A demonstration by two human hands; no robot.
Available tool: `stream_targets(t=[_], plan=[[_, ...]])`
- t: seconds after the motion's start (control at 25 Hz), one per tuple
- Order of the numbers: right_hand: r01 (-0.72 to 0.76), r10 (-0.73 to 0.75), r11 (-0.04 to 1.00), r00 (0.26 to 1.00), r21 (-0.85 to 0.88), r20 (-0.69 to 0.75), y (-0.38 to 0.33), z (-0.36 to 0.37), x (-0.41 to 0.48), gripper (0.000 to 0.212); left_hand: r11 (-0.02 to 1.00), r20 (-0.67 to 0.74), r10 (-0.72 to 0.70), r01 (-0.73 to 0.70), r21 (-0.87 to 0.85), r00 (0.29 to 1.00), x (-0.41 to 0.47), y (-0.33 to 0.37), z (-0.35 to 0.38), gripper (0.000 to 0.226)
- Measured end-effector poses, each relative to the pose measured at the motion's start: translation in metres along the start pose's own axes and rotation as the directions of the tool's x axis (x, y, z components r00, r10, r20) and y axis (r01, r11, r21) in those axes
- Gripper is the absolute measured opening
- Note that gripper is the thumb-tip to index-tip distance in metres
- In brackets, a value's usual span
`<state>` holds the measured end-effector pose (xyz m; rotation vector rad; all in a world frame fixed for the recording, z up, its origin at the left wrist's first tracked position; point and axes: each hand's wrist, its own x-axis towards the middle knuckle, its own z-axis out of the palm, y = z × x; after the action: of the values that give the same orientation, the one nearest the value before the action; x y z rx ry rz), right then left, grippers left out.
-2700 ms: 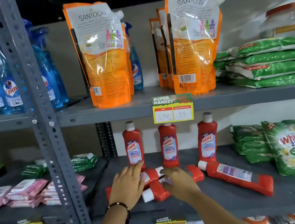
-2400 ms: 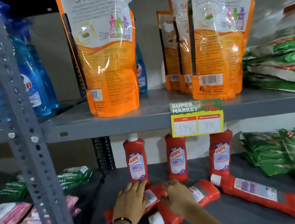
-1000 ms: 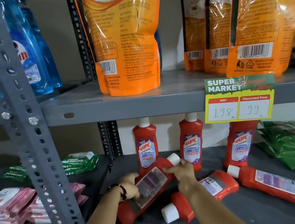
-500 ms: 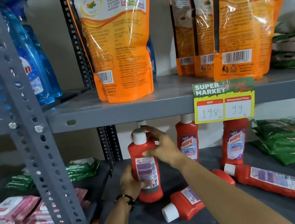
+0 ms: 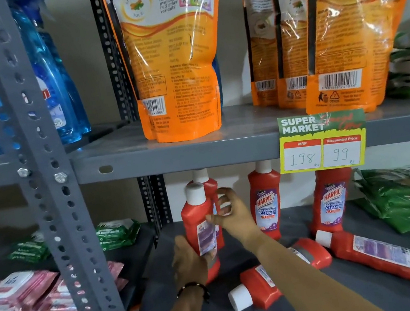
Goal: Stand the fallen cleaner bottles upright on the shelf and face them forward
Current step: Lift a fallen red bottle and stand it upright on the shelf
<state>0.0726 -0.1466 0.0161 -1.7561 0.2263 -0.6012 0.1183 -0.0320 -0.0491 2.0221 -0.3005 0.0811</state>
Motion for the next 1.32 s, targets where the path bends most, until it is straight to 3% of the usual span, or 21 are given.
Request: stream_targets(t=[0.08, 0.16, 0.24, 0.28, 0.4, 0.6, 0.72, 0.8, 0.88, 1.04, 1.2, 1.32], plan=[[-0.056, 0.05, 0.996, 0.996, 0.068, 0.075, 0.004, 0.005, -0.008, 0.049, 0.99, -0.026, 0.01, -0.006, 0.14, 1.0, -0.007, 0.004, 0.004, 0.053], [-0.044, 0.04, 0.998, 0.996, 0.048, 0.081, 0.009, 0.015, -0.01, 0.064, 0.965, 0.009, 0.108, -0.107, 0.24, 0.994, -0.015, 0.004, 0.004, 0.056], [-0.024, 0.026, 0.999, 0.999, -0.031, 0.042, 0.011, 0.022, -0.009, 0.08, 0.962, 0.149, 0.168, -0.195, 0.191, 0.974, -0.013, -0.003, 0.0, 0.065], [-0.021, 0.021, 0.998, 1.0, -0.058, 0.011, 0.011, 0.022, -0.007, 0.075, 0.962, 0.247, 0.177, -0.22, 0.162, 0.953, -0.008, -0.006, -0.005, 0.066], [-0.064, 0.064, 0.998, 0.997, -0.001, 0.046, 0.009, 0.01, -0.001, 0.054, 0.996, 0.385, 0.091, -0.094, -0.012, 0.918, 0.024, -0.01, -0.023, 0.052], [-0.221, 0.149, 0.942, 0.951, 0.254, 0.272, 0.015, -0.007, 0.008, 0.057, 1.0, 0.566, 0.018, -0.016, -0.008, 0.824, 0.048, -0.011, -0.018, 0.083], [-0.228, 0.174, 0.959, 0.943, 0.17, 0.285, 0.012, -0.017, 0.012, 0.051, 0.995, 0.527, -0.027, 0.072, -0.065, 0.849, 0.053, -0.025, -0.003, 0.068], [-0.207, 0.167, 0.971, 0.946, 0.121, 0.276, 0.008, -0.023, 0.014, 0.052, 1.0, 0.47, -0.022, 0.019, 0.01, 0.882, 0.052, -0.019, -0.006, 0.054], [-0.186, 0.154, 0.976, 0.958, 0.11, 0.243, 0.008, -0.025, 0.018, 0.057, 0.997, 0.412, 0.024, -0.053, 0.06, 0.911, 0.048, -0.015, -0.008, 0.057], [-0.163, 0.137, 0.983, 0.959, 0.085, 0.247, 0.012, -0.021, 0.02, 0.06, 0.994, 0.42, 0.03, 0.018, -0.109, 0.907, 0.052, -0.03, 0.0, 0.06], [-0.161, 0.133, 0.982, 0.962, 0.102, 0.237, 0.015, -0.022, 0.019, 0.057, 0.988, 0.432, 0.012, 0.056, -0.145, 0.902, 0.057, -0.037, 0.006, 0.072], [-0.163, 0.132, 0.98, 0.963, 0.116, 0.237, 0.014, -0.023, 0.018, 0.054, 0.996, 0.422, 0.027, 0.013, -0.092, 0.906, 0.049, -0.024, -0.002, 0.06]])
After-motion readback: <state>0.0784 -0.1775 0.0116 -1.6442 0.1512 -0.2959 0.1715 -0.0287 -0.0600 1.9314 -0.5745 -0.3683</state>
